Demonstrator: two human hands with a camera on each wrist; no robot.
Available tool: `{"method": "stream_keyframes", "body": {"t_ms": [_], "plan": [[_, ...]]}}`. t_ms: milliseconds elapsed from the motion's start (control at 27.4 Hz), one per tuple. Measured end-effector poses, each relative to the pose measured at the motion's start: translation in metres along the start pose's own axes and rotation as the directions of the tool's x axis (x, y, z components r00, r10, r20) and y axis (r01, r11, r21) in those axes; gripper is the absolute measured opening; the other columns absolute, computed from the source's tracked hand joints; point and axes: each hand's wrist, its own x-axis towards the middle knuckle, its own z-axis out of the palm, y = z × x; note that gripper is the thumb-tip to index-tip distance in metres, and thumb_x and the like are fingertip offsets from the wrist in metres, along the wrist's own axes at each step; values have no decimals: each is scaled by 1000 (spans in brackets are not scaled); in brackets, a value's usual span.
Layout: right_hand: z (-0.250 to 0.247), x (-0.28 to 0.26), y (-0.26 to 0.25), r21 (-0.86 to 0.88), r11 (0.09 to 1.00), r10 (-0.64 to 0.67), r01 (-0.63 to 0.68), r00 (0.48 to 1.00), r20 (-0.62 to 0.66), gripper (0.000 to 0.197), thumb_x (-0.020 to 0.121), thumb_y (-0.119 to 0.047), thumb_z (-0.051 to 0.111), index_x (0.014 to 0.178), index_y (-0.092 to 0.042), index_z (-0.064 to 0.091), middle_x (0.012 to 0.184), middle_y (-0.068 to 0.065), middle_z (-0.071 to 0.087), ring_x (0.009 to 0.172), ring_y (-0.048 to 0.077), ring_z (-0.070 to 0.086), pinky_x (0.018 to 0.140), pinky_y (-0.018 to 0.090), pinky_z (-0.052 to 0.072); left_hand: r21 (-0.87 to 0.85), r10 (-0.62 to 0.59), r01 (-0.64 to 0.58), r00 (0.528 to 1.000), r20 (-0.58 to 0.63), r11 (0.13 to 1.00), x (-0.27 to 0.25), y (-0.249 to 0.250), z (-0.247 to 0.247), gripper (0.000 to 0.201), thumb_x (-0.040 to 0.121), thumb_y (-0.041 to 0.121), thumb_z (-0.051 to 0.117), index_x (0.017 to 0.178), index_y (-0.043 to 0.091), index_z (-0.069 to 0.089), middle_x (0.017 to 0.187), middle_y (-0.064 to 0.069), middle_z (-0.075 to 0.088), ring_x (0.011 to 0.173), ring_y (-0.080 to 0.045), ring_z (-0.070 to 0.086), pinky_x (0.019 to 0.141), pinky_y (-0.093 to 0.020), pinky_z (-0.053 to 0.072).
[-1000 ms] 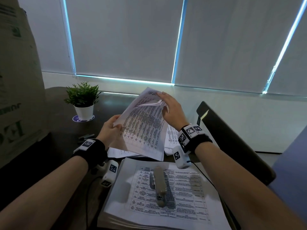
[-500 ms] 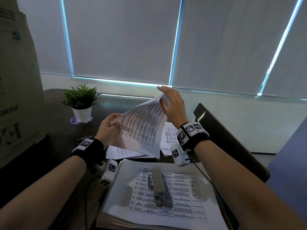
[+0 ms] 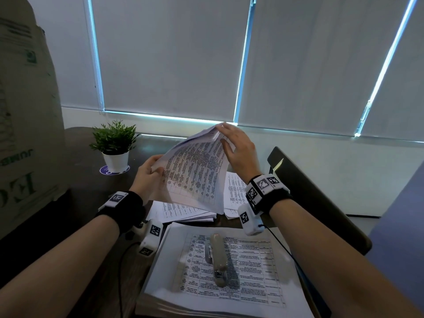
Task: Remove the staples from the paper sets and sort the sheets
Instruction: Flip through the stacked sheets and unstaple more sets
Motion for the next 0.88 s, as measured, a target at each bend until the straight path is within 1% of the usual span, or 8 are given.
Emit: {"method": "stream_keyframes", "body": {"t_ms": [219,292,366,475,548,621,731,877], "plan": [[-3,1,6,-75,997,-24,22,999,-26,28,82,-6,67,109,-13,73,118,14,63,113,23,51,97,32,44,-26,3,-2,998,56,1000,-4,4,4,35,96,-1,42,100,28,60,94,-12,66,79,-24,64,74,-40,54],[-12,12,11,-165,986,-19,29,998,62,24,77,-18,68,101,-17,75,104,12,61,101,26,51,85,35,43,-5,-9,10,994,112,1000,-5,5,1,33,96,-1,44,102,27,60,96,-11,66,81,-23,65,72,-38,55],[-26,27,20,-330,942,147,-63,961,236,33,75,-37,61,99,-22,77,95,9,62,95,31,55,81,36,42,0,-32,32,991,130,999,-5,3,-4,29,96,1,44,105,24,59,99,-10,66,86,-23,66,73,-36,55],[-44,34,32,-201,889,455,-410,755,472,29,80,-39,72,95,-15,77,94,8,69,89,23,62,76,31,46,-87,-88,100,988,124,991,-3,-8,-19,24,97,2,44,109,18,57,101,-8,66,88,-22,65,70,-32,55],[-40,26,34,-29,787,507,-616,619,600,18,85,-26,75,92,-10,73,91,9,70,79,16,60,67,19,44,-119,-124,142,982,143,983,-2,-16,-26,24,97,3,44,114,15,56,104,-7,67,89,-20,66,70,-31,54],[-28,13,35,110,618,558,-778,533,636,30,86,-26,72,102,-1,69,94,15,69,79,18,59,65,21,44,-156,-153,173,979,133,973,1,-26,-30,26,97,2,44,120,11,53,109,-10,65,92,-22,65,73,-33,56],[-5,-7,34,193,359,617,-913,387,685,39,87,-32,69,112,-3,66,100,9,69,81,17,58,68,26,44,-219,-217,231,972,88,948,7,-38,-35,30,96,1,46,124,10,52,116,-15,63,100,-29,62,80,-40,55],[32,-38,28,12,330,466,-944,174,868,14,90,-26,69,96,-13,67,90,2,66,75,13,57,69,26,45,-207,-327,312,944,-39,927,11,-55,-37,31,96,3,48,127,9,51,119,-13,61,106,-30,60,91,-46,50]]}}
